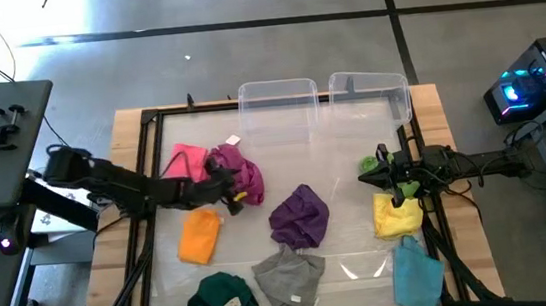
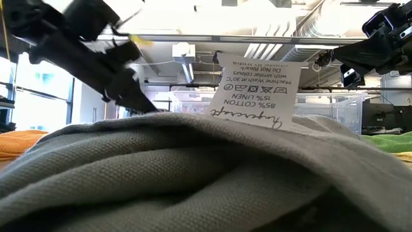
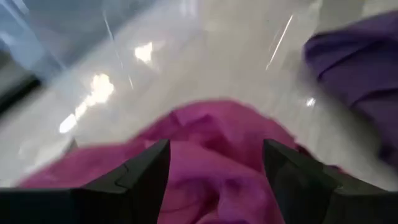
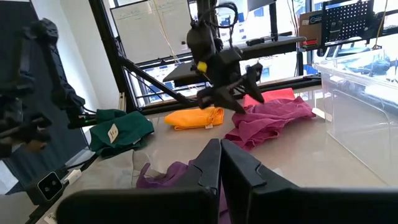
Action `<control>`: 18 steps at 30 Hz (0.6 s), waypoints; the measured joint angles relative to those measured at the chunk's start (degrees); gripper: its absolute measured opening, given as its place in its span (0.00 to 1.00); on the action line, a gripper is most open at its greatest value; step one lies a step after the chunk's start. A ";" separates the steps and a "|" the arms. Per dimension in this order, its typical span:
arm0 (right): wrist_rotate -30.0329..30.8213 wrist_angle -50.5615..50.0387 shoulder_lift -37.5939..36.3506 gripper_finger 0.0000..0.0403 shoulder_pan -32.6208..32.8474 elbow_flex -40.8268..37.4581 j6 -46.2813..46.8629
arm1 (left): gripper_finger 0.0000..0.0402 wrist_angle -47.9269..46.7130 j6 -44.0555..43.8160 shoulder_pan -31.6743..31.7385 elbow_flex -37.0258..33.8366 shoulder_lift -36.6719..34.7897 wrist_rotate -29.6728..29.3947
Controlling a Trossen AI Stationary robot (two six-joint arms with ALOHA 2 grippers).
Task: Sort towels by color in basket
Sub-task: Put the dark pink towel into the left transparent bin
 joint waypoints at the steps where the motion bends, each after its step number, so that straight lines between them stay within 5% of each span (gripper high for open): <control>1: 0.01 0.00 0.00 0.01 -0.01 0.01 0.00 | 0.60 -1.04 -1.19 0.18 1.06 1.73 0.47; 9: 0.01 0.00 0.00 0.01 -0.01 0.00 0.00 | 0.49 -8.77 -11.71 1.22 7.17 13.17 8.21; 14: 0.02 0.00 0.00 0.01 0.00 0.00 0.00 | 0.21 -8.25 -5.04 1.11 9.94 17.00 11.16; 18: 0.01 0.00 0.00 0.01 0.00 0.01 -0.01 | 0.04 -12.48 -1.94 0.93 14.12 15.11 21.12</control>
